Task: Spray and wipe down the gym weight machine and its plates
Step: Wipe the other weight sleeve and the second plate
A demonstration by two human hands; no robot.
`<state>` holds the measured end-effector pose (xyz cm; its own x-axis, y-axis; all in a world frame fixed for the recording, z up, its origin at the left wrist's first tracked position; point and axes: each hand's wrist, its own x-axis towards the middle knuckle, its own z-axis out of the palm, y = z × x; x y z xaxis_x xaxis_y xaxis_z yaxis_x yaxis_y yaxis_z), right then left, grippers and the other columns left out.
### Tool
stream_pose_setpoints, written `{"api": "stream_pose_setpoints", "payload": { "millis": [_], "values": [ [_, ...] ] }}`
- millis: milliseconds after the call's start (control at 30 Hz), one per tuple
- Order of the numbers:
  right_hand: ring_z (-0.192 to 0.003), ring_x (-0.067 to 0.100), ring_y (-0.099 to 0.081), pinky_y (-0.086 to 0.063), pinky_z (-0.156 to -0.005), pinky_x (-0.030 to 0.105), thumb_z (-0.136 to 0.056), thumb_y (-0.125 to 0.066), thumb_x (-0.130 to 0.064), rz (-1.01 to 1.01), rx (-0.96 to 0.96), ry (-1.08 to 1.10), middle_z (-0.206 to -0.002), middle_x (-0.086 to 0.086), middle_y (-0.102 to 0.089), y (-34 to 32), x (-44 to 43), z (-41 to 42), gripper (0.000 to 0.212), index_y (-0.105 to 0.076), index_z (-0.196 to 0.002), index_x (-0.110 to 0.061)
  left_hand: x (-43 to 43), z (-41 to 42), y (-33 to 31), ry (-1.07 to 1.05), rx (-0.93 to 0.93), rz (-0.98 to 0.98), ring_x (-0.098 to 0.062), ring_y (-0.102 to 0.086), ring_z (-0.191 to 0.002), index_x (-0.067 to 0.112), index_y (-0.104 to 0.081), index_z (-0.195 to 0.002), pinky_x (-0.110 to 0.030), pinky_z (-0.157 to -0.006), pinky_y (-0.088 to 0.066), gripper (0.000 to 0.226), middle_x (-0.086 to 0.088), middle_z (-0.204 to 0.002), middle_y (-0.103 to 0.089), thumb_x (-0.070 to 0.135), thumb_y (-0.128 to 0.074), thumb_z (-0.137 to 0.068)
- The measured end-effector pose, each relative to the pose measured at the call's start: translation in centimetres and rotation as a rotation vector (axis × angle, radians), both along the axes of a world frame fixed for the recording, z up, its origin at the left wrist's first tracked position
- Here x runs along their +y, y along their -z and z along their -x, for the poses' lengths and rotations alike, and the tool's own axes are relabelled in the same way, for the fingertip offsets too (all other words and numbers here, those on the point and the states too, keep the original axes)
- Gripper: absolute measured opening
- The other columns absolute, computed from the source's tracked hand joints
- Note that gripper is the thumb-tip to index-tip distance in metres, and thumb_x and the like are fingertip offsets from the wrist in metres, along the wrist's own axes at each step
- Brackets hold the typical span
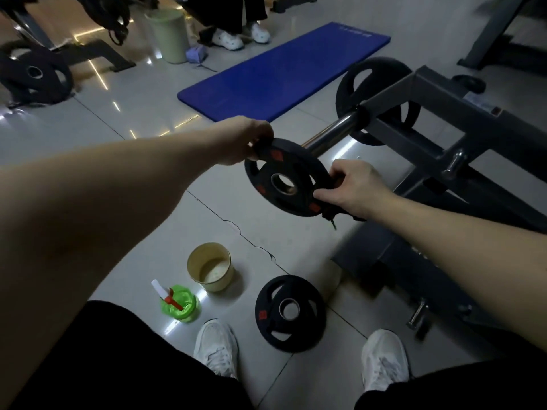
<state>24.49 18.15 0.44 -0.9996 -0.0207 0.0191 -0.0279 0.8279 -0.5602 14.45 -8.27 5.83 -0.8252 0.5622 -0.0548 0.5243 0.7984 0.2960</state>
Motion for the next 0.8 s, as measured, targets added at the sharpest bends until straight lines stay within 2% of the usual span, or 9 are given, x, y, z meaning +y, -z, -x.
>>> {"api": "stream_pose_setpoints", "payload": {
  "millis": [100, 267, 467, 633, 800],
  "values": [
    [-0.076, 0.011, -0.064, -0.057, -0.075, 0.039, -0.074, -0.080, -0.050, -0.001, 0.030, 0.036, -0.076, -0.010, -0.066, -0.4, -0.2, 0.9, 0.032, -0.058, -0.078, -0.027, 0.9, 2.4, -0.3, 0.022, 0.024, 0.012, -0.017, -0.066, -0.101, 0.028, -0.061, -0.122, -0.041, -0.092, -0.057, 0.034, 0.004, -0.109, -0.066, 0.012, -0.070, -0.094],
    [-0.075, 0.010, -0.062, -0.056, -0.074, 0.037, -0.075, -0.078, -0.051, -0.001, 0.045, 0.043, -0.073, -0.011, -0.064, -0.2, -1.5, 2.2, 0.033, -0.055, -0.075, -0.027, 0.5, 4.9, 0.2, 0.046, 0.028, 0.073, -0.017, -0.065, -0.103, 0.025, -0.060, -0.125, -0.033, -0.090, -0.052, 0.037, 0.004, -0.110, -0.066, 0.010, -0.071, -0.093],
    [-0.072, 0.007, -0.059, -0.051, -0.070, 0.033, -0.079, -0.077, -0.048, -0.039, 0.039, 0.108, -0.073, -0.012, -0.063, -0.1, -0.5, 3.5, 0.033, -0.052, -0.075, -0.027, 2.2, 7.3, 1.1, 0.085, 0.064, 0.040, -0.018, -0.065, -0.098, 0.024, -0.061, -0.125, -0.028, -0.084, -0.048, 0.034, 0.001, -0.107, -0.065, 0.008, -0.067, -0.095],
    [-0.080, 0.011, -0.063, -0.055, -0.075, 0.037, -0.079, -0.076, -0.052, -0.089, 0.039, 0.225, -0.079, -0.013, -0.065, -0.2, 2.9, 6.6, 0.031, -0.056, -0.082, -0.029, 6.3, 10.6, 1.3, 0.119, 0.134, -0.022, -0.019, -0.064, -0.095, 0.021, -0.060, -0.129, -0.024, -0.076, -0.044, 0.032, 0.000, -0.107, -0.066, 0.013, -0.063, -0.099],
    [-0.087, 0.017, -0.057, -0.042, -0.076, 0.035, -0.085, -0.071, -0.054, -0.199, 0.077, 0.373, -0.090, -0.010, -0.063, 0.0, 6.8, 10.4, 0.032, -0.056, -0.096, -0.029, 12.1, 14.6, 1.8, 0.118, 0.184, -0.081, -0.019, -0.064, -0.101, 0.021, -0.060, -0.131, -0.036, -0.092, -0.050, 0.031, 0.000, -0.109, -0.066, 0.018, -0.059, -0.101]
  ]
}}
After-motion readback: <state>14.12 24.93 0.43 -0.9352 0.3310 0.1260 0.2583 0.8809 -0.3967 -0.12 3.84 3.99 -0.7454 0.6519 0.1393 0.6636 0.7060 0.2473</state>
